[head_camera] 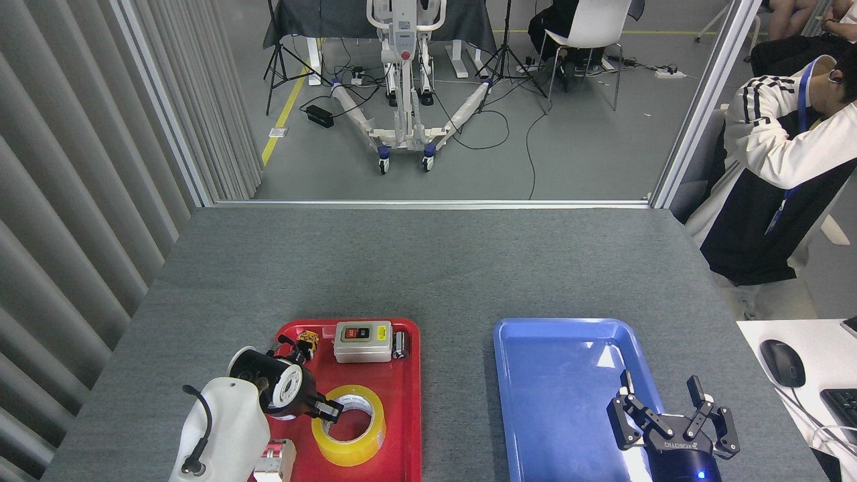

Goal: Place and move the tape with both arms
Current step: 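Reach the left gripper to the yellow tape roll and grasp its rim, then lift the tape with the left gripper and carry it over the blue tray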

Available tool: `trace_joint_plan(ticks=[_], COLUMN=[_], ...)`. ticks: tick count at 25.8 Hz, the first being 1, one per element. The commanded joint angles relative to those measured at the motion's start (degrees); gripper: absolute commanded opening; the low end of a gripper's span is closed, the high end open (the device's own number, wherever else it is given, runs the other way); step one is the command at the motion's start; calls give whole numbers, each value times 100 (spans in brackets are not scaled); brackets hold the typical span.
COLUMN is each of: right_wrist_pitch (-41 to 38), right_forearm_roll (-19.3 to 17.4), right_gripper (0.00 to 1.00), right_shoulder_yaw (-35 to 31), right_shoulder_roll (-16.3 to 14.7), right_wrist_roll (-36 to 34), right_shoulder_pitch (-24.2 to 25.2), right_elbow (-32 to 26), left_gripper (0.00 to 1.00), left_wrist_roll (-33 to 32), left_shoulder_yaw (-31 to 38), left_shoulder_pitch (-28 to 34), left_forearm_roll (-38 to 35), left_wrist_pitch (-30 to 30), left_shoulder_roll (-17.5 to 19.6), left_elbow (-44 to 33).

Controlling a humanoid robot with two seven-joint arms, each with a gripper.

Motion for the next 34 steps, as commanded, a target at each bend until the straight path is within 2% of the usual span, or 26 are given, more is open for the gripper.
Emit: trace_joint_plan(ticks=[1,2,6,11,15,17,19,22,24,26,34], right_wrist_pitch=[0,0,0,-9,-9,-9,-9,-9,-9,-9,-9], right_forearm_roll=[1,-8,-8,-17,-17,-26,-26,-26,-26,-26,-26], right_gripper=[99,99,99,99,99,99,99,99,99,99,99], right_shoulder_yaw=[0,0,0,0,-9,-9,-9,-9,-9,-18,-26], right_shoulder_roll=[-1,-10,17,8,-10,-10,-10,-10,-18,-45,-36], right_wrist_roll=[1,1,1,1,1,1,1,1,1,1,1], right_shoulder_pitch=[0,0,9,9,0,0,0,0,0,-9,-9], right_elbow=[0,0,0,0,9,18,18,18,27,27,35], left_gripper=[8,0,0,0,0,0,0,0,0,0,0], left_wrist_roll=[-21,-21,-12,155,1069,1588,2185,3196,4022,4576,4638], left_shoulder_yaw=[-2,-2,59,94,455,464,420,94,-327,-565,-600], left_shoulder_pitch=[-3,-3,-12,-38,-100,-100,-100,-21,111,190,304], left_forearm_roll=[17,35,184,957,2671,3427,3779,3823,3814,3779,3779], left_wrist_pitch=[-160,-380,-1329,-1470,-1558,-1856,-2348,-3140,-3316,-3316,-3342], left_shoulder_roll=[-1,-1,8,17,8,-1,-71,-273,-387,-510,-537], left_elbow=[106,123,97,-26,-466,-536,-536,-474,-395,-272,-167])
